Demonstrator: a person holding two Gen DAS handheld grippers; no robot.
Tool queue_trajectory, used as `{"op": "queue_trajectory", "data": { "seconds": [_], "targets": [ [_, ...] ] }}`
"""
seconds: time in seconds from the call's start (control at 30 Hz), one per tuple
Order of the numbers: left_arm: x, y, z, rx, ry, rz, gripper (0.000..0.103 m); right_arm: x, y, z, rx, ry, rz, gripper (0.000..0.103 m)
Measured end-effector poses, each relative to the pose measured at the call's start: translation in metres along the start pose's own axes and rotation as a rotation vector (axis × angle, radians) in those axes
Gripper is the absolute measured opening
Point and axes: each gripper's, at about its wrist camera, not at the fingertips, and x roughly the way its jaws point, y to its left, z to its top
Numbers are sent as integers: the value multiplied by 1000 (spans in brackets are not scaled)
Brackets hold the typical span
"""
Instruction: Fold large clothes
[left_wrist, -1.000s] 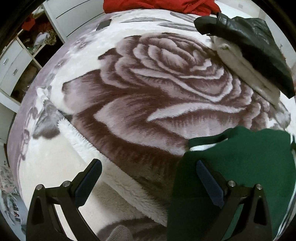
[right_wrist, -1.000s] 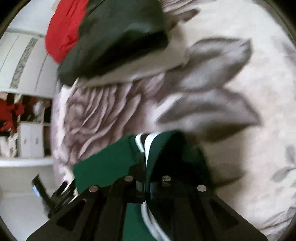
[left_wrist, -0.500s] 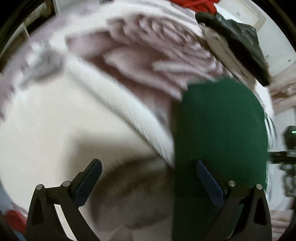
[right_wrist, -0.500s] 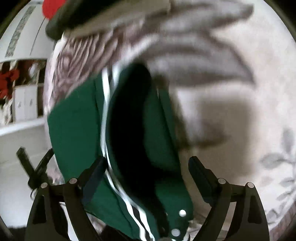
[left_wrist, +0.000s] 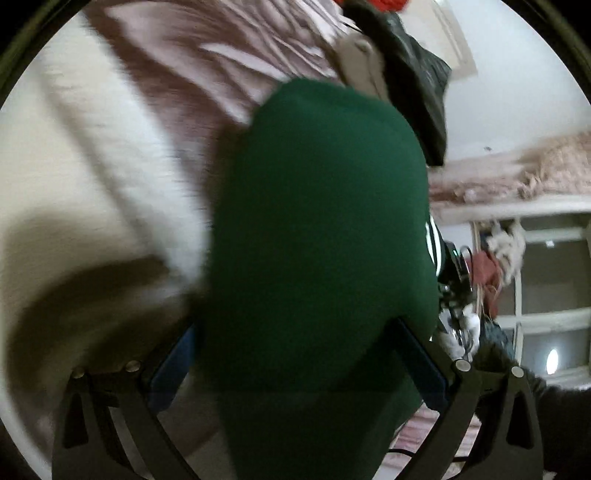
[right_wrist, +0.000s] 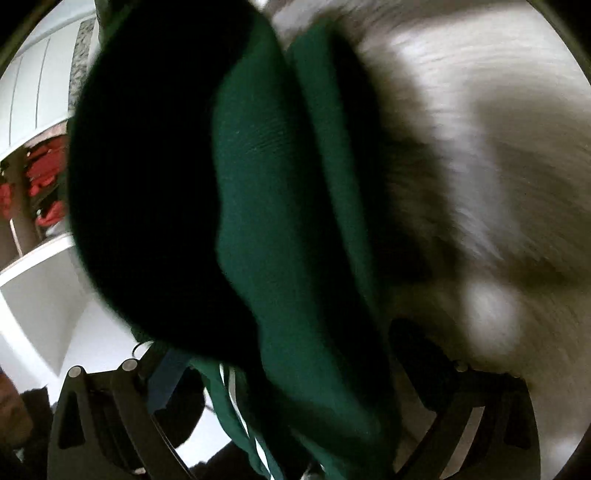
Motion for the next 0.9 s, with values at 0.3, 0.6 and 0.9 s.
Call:
{"op": "queue_trajectory", "data": {
  "seconds": [0.3,0.6,0.9],
  "targets": [
    [-18,-21,0,54,-96,50,49,22,25,-14,-37,-94,-2,60],
    [-33,-67,33,166,-61,64,43,16,65,-59,-2,-253,18,38],
    [-54,-163,127,329,-49,30,43,-49,150,-78,-35,-426,47,36]
  ]
}}
